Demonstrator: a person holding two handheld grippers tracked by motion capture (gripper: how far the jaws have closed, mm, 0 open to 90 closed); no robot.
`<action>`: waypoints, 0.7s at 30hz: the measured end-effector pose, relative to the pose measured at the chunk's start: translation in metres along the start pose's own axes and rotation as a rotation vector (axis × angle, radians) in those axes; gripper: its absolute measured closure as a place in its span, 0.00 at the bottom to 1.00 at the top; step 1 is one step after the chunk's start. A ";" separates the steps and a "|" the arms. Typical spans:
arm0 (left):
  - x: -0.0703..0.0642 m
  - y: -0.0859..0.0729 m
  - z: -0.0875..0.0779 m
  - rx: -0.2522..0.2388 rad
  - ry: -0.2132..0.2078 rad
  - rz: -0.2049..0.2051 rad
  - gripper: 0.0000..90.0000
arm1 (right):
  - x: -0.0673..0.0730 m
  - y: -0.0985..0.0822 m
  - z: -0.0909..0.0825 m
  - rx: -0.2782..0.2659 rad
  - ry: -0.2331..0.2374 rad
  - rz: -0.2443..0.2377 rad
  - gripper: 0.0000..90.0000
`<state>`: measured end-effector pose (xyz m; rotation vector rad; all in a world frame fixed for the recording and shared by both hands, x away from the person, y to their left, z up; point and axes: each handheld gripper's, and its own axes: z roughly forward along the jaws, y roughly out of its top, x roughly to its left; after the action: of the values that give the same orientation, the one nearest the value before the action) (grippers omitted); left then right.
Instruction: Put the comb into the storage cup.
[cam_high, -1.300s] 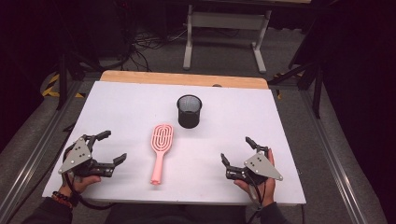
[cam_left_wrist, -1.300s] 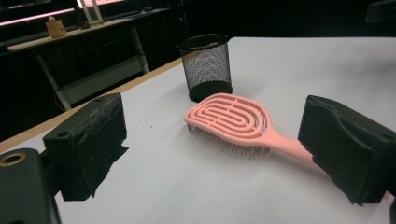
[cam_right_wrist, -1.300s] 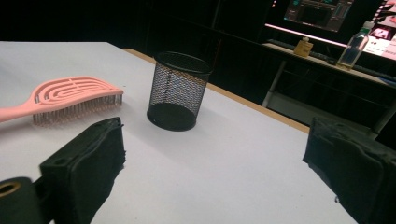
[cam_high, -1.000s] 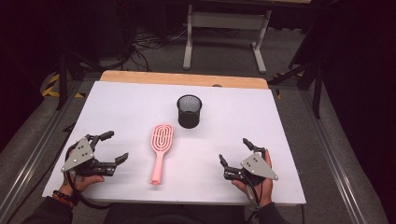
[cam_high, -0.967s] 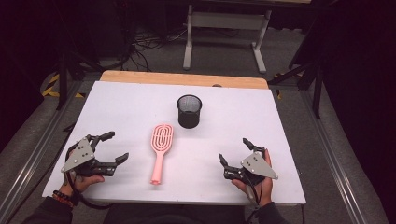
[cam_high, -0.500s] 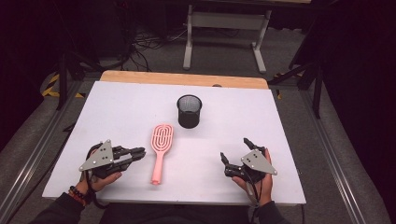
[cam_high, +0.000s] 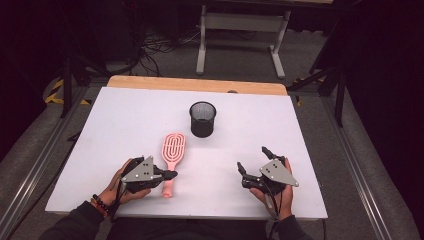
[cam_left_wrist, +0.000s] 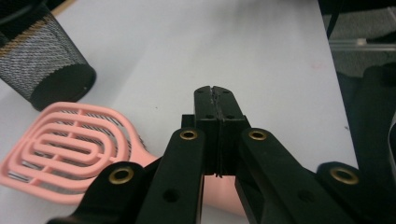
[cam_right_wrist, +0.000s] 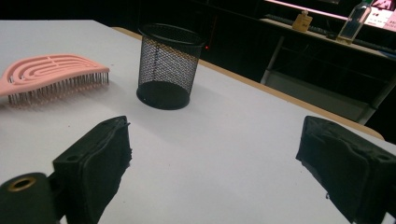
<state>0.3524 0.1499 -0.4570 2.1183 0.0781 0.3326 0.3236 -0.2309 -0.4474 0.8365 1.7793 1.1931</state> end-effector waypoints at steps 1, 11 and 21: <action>0.000 0.000 0.003 0.014 -0.002 -0.003 1.00 | -0.001 -0.001 0.001 0.004 0.001 0.005 0.11; 0.001 -0.004 0.015 0.129 -0.032 0.007 1.00 | -0.001 -0.004 0.006 0.035 0.022 0.016 0.11; 0.009 -0.010 0.014 0.182 -0.030 -0.026 1.00 | 0.000 -0.008 0.010 0.052 0.037 0.014 0.11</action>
<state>0.3654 0.1454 -0.4712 2.3000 0.1231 0.2875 0.3317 -0.2292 -0.4570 0.8634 1.8440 1.1834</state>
